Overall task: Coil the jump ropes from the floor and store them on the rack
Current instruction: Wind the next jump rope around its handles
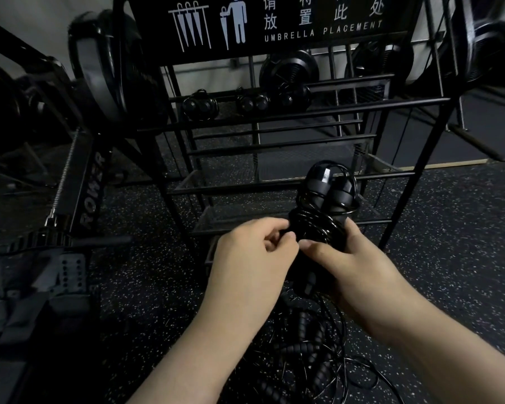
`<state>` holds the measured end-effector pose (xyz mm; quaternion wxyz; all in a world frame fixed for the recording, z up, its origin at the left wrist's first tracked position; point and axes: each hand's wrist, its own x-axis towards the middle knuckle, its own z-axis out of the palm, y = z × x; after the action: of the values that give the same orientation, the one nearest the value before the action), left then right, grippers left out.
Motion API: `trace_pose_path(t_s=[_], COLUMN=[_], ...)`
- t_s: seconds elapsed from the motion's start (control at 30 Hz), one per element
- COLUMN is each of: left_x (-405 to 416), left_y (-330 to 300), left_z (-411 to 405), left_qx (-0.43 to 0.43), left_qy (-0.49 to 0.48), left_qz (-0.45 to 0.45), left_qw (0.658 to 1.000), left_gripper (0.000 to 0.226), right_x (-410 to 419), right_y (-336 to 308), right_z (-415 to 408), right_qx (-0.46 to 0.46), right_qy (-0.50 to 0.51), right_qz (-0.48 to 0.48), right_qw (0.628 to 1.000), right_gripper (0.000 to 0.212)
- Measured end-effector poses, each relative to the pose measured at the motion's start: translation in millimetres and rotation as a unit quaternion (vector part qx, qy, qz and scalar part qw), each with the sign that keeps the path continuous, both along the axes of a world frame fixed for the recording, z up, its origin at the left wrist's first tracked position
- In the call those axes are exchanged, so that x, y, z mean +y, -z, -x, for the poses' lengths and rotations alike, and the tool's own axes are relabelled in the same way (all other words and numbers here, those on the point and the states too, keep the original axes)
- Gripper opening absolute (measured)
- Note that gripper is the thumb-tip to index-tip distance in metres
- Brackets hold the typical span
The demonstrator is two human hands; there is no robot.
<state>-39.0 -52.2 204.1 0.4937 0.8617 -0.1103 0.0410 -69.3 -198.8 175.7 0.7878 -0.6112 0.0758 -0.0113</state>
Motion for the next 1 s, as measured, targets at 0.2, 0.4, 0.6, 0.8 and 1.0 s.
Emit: trace_pose_path(t_s=[0.2, 0.4, 0.6, 0.8, 1.0], left_x=[0.3, 0.1, 5.1, 0.8, 4.9], left_y=[2.1, 0.6, -3.6, 5.6, -0.9], left_z=[-4.8, 0.4, -4.4, -6.6, -5.6], left_qx=[0.022, 0.02, -0.01, -0.002, 0.023], left_qy=[-0.009, 0.03, 0.039, 0.003, -0.023], left_qz=[-0.013, -0.017, 0.083, 0.117, 0.202], left_qw=[1.0, 0.999, 0.996, 0.993, 0.979], left_gripper=[0.012, 0.013, 0.015, 0.028, 0.028], right_x=[1.3, 3.0, 5.6, 10.2, 9.9], right_y=[1.3, 3.8, -2.9, 4.0, -2.6], right_z=[1.0, -2.6, -5.5, 4.3, -1.1], right_qx=[-0.017, 0.031, 0.038, 0.03, -0.011], right_qy=[-0.015, -0.045, -0.094, -0.117, -0.027], right_qz=[0.104, 0.025, -0.11, 0.012, 0.005], right_qw=[0.994, 0.998, 0.989, 0.993, 1.0], right_gripper=[0.025, 0.041, 0.045, 0.029, 0.019])
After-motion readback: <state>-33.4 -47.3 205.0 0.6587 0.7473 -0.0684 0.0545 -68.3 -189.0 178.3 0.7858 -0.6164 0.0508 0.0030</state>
